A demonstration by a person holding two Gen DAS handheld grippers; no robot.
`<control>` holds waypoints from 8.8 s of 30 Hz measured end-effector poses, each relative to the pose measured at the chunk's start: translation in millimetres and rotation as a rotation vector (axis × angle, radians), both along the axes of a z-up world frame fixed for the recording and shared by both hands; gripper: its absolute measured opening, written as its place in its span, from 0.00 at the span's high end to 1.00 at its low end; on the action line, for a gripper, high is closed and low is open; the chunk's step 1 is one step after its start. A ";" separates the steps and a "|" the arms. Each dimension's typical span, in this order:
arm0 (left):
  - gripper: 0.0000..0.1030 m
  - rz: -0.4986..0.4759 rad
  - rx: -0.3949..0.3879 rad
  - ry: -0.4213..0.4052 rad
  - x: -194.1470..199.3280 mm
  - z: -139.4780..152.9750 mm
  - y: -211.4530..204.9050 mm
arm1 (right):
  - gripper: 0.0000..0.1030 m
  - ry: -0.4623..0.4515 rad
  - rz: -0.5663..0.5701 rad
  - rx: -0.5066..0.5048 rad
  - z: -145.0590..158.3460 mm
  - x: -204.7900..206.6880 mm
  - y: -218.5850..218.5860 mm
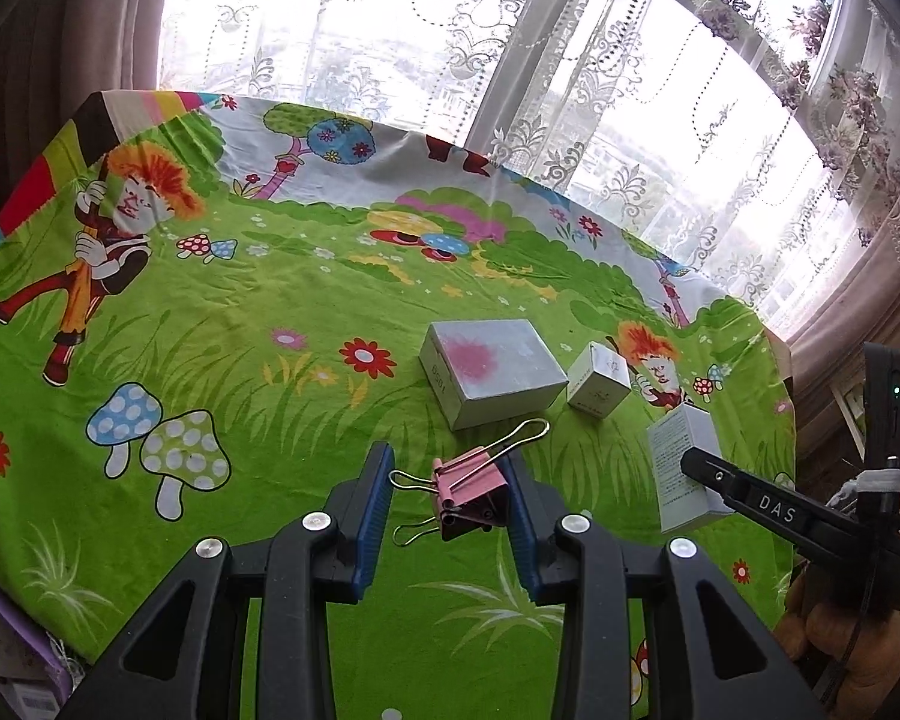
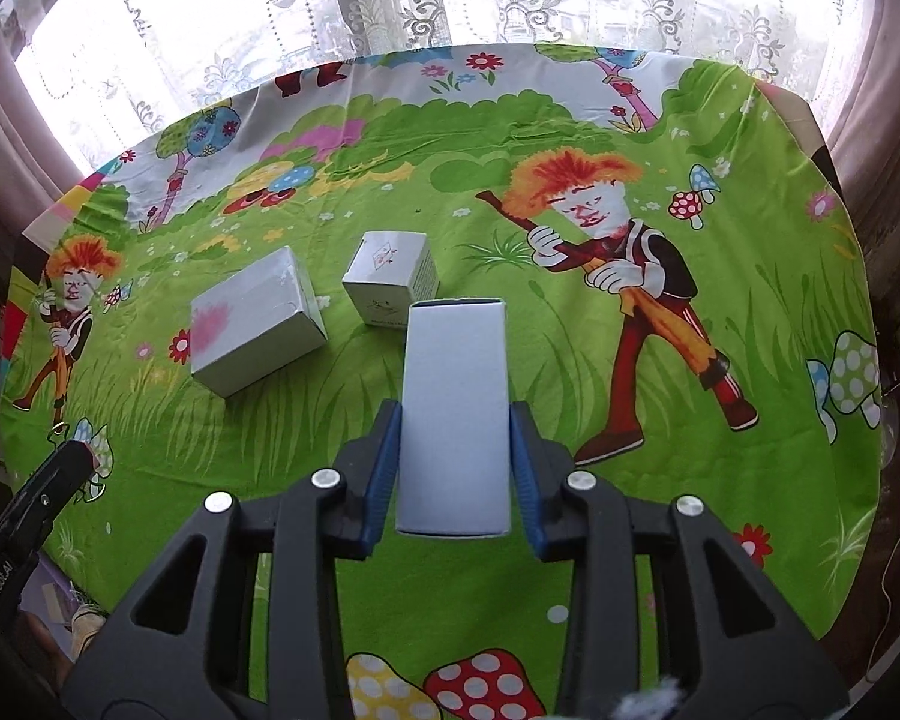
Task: Organize rigid objects
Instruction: 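Carry the clip and white box to the purple box and release both, then move both open grippers back over the last boxes on the bed, then grasp the pink-marked white box with the left gripper while the right grasps the small white cube box, then carry both boxes to the purple box and open both grippers to release them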
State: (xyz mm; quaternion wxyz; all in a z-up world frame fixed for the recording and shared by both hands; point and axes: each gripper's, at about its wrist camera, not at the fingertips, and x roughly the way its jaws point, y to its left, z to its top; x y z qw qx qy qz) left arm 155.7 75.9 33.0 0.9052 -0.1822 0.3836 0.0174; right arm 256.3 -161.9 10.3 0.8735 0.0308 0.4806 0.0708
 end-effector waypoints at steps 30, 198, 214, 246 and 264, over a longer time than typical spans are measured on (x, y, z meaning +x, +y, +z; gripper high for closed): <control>0.64 0.294 -0.070 -0.026 -154.7 19.9 134.9 | 0.61 -0.136 0.421 0.055 78.7 -142.3 148.0; 0.07 0.084 0.083 0.173 41.4 -27.1 31.9 | 0.57 -0.036 0.070 -0.082 -34.5 77.3 61.9; 0.07 0.177 0.083 0.119 -23.3 4.6 59.1 | 0.57 -0.124 0.196 -0.029 30.6 6.3 95.5; 0.07 0.475 0.139 0.059 -234.5 45.8 194.2 | 0.57 -0.152 0.628 0.079 94.2 -206.6 230.3; 0.07 0.555 0.174 0.202 -321.2 -2.7 236.1 | 0.57 -0.049 0.881 0.016 53.7 -312.1 324.0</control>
